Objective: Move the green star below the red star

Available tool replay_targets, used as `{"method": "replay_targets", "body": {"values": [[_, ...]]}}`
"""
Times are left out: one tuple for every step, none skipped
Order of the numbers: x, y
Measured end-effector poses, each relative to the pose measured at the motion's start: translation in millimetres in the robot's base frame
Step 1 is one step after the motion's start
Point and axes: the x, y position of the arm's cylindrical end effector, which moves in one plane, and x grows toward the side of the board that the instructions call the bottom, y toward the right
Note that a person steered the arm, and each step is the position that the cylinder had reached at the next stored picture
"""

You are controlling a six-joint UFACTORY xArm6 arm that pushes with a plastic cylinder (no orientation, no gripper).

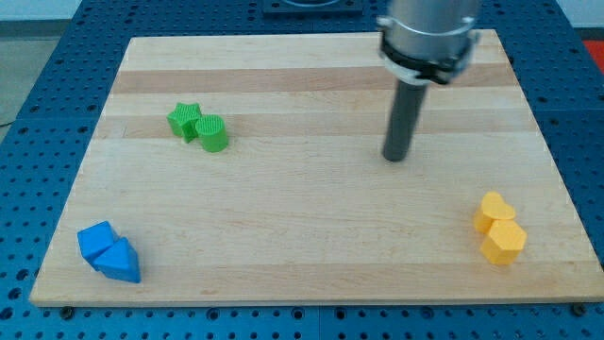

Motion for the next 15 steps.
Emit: {"method": "replay_targets", "body": {"values": [[-26.2,-49.8],[-30.4,-60.1],[-30.4,-62.1],[-13.1,-83.6],[37.9,-94.0],[60.8,-142.6],[58.7,-221.9],[33.1,-294.0],[-8.8,-341.6],[-45.6,-351.5],[-52.4,-312.5],[-52.9,-251.7],[-53.9,-195.3],[-53.8,-143.3],[-53.9,-145.5]]}}
